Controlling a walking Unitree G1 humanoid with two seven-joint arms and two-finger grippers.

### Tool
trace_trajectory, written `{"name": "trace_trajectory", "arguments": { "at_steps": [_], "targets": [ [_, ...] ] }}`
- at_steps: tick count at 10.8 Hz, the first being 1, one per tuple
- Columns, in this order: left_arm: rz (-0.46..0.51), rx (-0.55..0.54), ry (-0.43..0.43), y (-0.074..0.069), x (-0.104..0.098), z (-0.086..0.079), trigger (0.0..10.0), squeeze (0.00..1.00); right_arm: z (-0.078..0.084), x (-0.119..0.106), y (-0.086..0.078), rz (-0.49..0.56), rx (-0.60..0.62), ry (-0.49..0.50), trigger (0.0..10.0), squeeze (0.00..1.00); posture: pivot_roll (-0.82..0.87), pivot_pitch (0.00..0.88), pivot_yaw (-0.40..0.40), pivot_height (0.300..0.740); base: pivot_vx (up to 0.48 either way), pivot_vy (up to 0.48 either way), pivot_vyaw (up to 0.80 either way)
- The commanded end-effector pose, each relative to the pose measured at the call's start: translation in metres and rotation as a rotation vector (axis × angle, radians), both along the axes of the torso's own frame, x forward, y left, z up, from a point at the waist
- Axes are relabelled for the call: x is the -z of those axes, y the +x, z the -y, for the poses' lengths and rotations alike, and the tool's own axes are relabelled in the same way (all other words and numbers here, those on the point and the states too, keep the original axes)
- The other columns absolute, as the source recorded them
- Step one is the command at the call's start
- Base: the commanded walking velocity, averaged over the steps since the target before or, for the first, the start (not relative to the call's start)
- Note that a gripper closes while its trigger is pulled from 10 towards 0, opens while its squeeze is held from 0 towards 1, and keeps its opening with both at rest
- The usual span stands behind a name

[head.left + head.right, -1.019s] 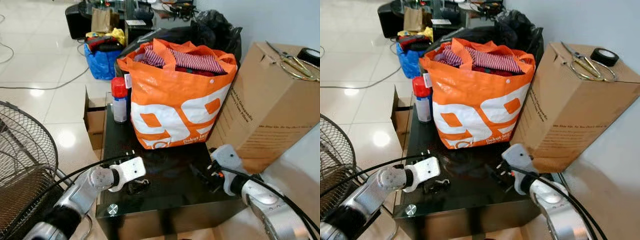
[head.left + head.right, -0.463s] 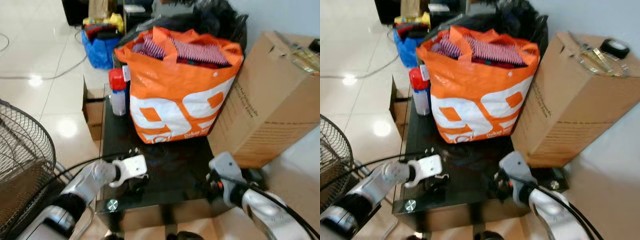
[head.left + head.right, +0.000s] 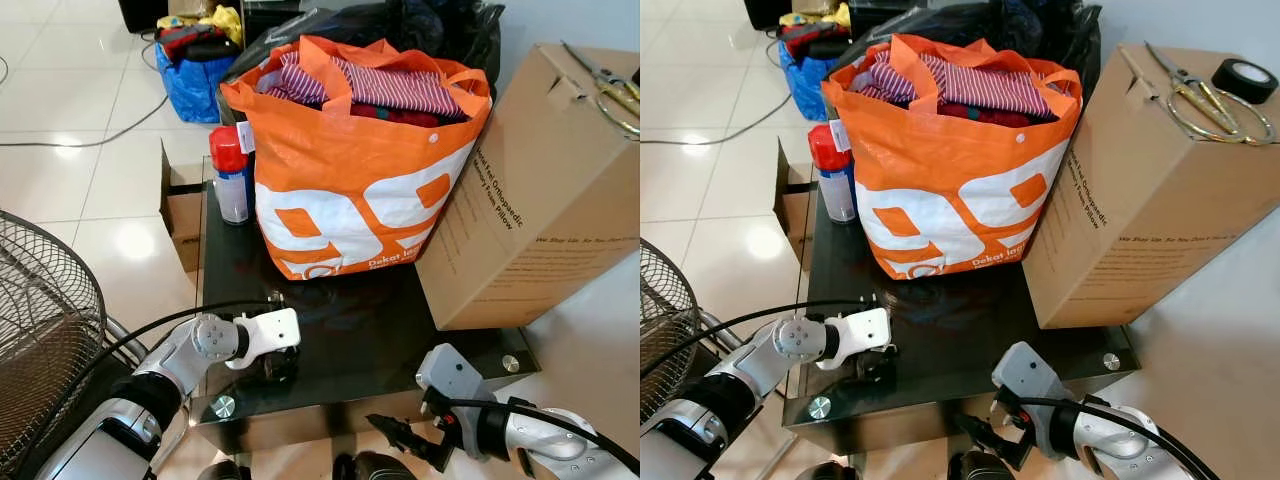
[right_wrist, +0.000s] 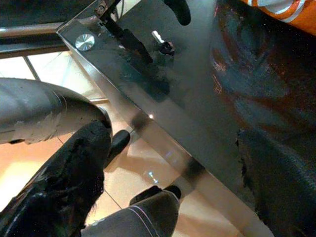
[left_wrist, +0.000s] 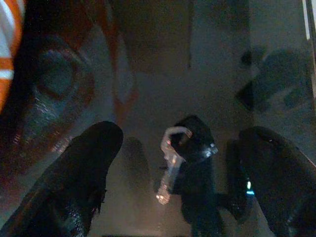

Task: Hang keys on a hook

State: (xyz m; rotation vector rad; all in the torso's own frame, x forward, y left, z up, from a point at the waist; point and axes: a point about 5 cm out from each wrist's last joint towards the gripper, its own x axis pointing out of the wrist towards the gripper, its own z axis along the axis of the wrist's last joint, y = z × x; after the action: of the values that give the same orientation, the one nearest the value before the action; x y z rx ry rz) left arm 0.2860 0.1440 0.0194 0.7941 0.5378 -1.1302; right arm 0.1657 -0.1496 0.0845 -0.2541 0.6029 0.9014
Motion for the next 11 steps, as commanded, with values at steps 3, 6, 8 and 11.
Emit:
{"name": "trace_trajectory", "arguments": {
  "at_steps": [3,6,8,11],
  "targets": [
    [-0.030,0.032,-0.012,0.0015,0.0002,0.0063,0.0,0.00,-0.0026,-0.0051,-0.0033,0.007,-0.004,-0.003,10.0,0.00,-0.24,0.141,-0.074,0.740,0.000,0.000,0.00],
    [-0.060,0.044,0.035,0.0003,0.0045,0.0023,0.0,0.00,-0.0042,-0.0050,-0.0039,0.005,0.000,-0.001,10.0,0.00,-0.24,0.141,-0.070,0.740,0.000,0.000,0.00],
    [-0.089,0.052,0.057,-0.0014,0.0064,-0.0008,0.0,0.00,-0.0043,-0.0049,-0.0035,0.003,0.000,-0.002,10.0,0.00,-0.24,0.140,-0.071,0.740,0.000,0.000,0.00],
    [-0.090,0.043,0.066,-0.0005,0.0069,-0.0035,0.0,0.00,-0.0043,-0.0047,-0.0014,0.003,0.001,-0.004,10.0,0.00,-0.23,0.140,-0.073,0.740,0.000,0.000,0.00]
  ]
}}
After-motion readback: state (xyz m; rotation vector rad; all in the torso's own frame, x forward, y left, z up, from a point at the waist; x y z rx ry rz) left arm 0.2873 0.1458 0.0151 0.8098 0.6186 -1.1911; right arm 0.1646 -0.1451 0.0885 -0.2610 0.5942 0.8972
